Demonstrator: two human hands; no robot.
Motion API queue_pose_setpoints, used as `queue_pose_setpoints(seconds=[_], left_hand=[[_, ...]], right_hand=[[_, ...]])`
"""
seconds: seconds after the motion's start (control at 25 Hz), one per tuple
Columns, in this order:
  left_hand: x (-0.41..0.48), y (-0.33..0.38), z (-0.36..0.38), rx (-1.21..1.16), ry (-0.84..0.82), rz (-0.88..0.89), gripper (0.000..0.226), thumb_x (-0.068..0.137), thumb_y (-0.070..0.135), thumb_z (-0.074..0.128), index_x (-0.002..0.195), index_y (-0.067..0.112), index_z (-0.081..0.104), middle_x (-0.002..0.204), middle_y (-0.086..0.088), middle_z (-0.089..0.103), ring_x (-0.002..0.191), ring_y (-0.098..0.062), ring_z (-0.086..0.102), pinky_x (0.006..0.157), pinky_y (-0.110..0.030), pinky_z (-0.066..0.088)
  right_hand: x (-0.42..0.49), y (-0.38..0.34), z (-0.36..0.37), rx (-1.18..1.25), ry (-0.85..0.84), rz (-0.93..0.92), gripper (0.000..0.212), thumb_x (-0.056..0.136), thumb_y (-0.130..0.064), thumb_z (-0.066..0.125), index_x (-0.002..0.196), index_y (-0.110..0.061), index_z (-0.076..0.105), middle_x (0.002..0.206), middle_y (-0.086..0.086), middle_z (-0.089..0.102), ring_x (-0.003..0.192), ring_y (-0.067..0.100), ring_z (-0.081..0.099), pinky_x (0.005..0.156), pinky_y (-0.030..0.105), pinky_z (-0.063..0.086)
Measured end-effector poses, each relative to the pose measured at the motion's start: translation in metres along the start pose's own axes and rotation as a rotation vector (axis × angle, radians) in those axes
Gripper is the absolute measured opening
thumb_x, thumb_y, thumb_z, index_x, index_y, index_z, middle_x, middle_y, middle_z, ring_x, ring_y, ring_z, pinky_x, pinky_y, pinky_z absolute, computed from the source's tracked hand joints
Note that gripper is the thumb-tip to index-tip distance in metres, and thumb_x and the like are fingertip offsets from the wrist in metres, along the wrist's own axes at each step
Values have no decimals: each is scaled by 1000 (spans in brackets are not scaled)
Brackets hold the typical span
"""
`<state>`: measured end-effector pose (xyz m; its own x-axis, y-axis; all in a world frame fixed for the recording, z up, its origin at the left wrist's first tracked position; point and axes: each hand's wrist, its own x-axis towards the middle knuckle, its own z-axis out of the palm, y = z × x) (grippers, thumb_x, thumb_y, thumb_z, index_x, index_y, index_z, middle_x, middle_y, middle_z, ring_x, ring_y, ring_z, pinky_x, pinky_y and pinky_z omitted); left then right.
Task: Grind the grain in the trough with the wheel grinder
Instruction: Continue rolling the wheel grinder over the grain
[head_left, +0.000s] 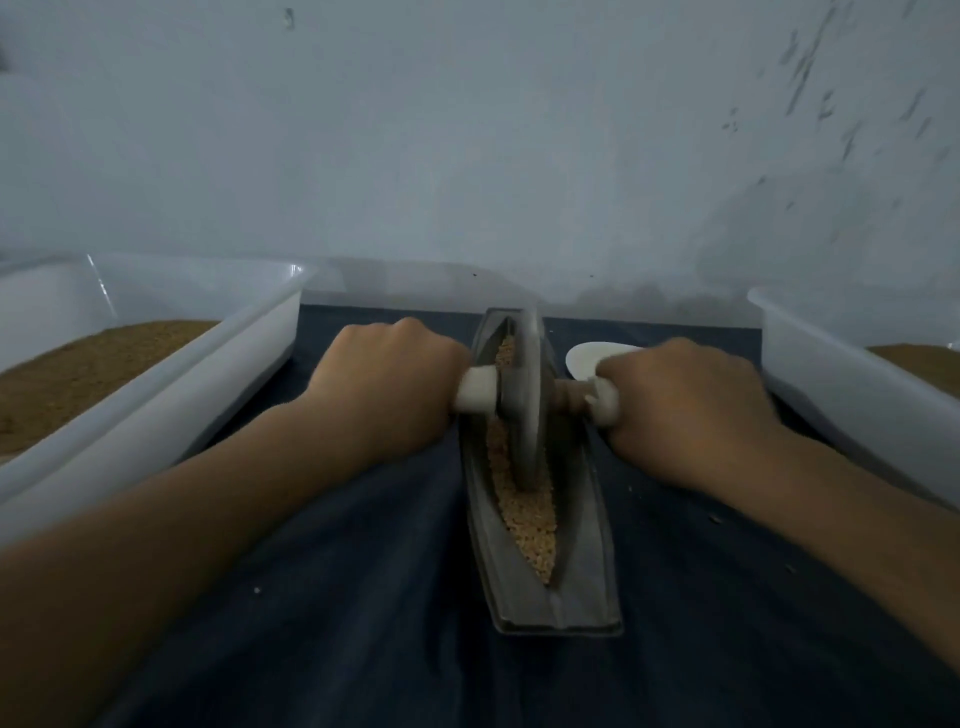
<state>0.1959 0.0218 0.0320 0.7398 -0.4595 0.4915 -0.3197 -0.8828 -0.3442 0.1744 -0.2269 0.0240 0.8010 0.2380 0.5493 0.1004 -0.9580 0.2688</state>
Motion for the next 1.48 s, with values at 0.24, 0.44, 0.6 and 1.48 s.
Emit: queue_pose_setpoints(seconds=[0.24,0.44,0.6,1.48], left_hand=[[0,-2,11,32,1,-64,18,76,35,65,75,30,48,59,7,31,46,-17,30,45,-24,18],[33,-5,21,-85,-151,-151,4,89,33,57,92,31,57,81,4,55,68,-20,52,59,-33,37],[-24,-13,13,-66,178,118,18,67,46,51,69,39,35,55,13,15,44,-4,10,45,-16,7],[22,-2,13,-58,-103,-84,5,88,32,57,91,29,57,74,6,48,65,-21,54,55,-32,37]], right_hand=[[5,-4,5,-9,13,-17,19,70,-43,67,68,-33,51,54,-13,31,43,11,27,46,18,19],[46,-6,1,14,-161,52,11,84,-39,68,88,-30,66,75,-4,56,67,21,53,55,26,37],[-20,0,-10,-7,115,-74,20,62,-46,56,61,-33,41,52,-16,16,41,4,12,47,14,10],[35,-4,-1,64,-194,9,16,84,-38,68,78,-32,54,76,-6,59,67,19,56,54,28,40]])
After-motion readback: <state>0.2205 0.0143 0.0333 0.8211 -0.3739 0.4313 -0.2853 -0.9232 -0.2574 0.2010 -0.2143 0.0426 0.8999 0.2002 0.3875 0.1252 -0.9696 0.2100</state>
